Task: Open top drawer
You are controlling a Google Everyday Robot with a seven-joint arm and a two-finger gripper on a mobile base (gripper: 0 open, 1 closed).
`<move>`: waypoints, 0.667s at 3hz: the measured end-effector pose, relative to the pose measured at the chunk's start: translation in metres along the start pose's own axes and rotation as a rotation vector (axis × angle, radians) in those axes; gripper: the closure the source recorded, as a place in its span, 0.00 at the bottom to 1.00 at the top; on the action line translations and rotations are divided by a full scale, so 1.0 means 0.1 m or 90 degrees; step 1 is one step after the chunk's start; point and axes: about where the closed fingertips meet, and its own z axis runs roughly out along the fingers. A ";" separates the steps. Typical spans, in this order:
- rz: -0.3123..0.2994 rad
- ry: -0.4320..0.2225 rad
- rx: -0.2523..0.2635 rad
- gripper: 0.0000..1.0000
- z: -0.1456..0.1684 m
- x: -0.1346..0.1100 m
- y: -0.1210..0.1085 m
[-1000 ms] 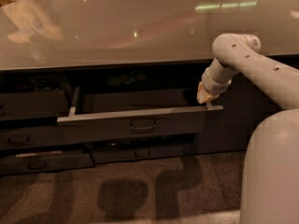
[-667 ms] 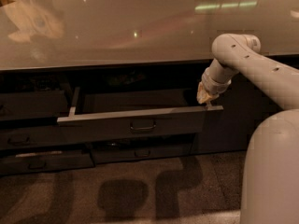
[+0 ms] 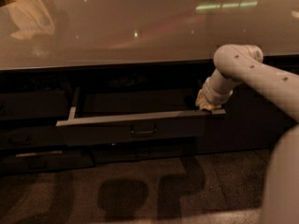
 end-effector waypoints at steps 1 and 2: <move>-0.001 -0.002 0.002 0.00 -0.01 -0.01 0.03; -0.001 -0.002 0.002 0.00 0.00 -0.07 0.03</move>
Offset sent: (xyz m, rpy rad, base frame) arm -0.1847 0.0108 -0.0776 0.0000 0.0900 0.1077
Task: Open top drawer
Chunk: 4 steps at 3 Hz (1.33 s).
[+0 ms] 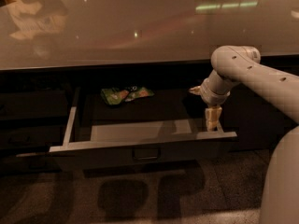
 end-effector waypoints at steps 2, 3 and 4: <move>0.016 0.024 0.037 0.00 -0.19 0.01 0.06; 0.016 0.024 0.037 0.00 -0.19 -0.02 0.04; 0.034 0.061 0.111 0.00 -0.60 0.00 0.17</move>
Offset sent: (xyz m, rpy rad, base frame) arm -0.2798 -0.0511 -0.0894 -0.1836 0.1418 -0.0303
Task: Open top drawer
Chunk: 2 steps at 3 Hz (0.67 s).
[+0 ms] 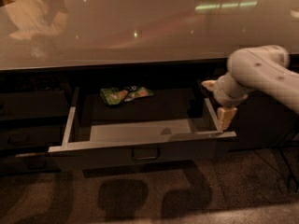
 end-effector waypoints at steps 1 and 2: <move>0.002 0.019 0.047 0.00 -0.35 0.04 0.14; 0.007 0.024 0.043 0.00 -0.32 0.05 0.12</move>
Offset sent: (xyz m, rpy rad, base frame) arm -0.0237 -0.0088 0.0274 -0.0048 -0.0794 -0.0129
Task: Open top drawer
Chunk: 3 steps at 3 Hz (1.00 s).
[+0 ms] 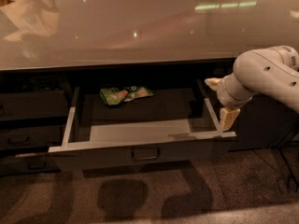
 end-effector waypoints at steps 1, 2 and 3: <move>0.021 0.031 -0.016 0.00 0.12 0.14 -0.14; 0.036 0.056 -0.024 0.00 0.22 0.23 -0.27; 0.036 0.056 -0.024 0.00 0.22 0.23 -0.27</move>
Offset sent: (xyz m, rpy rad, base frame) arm 0.0572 -0.0223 -0.0055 -0.0894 0.0260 -0.1359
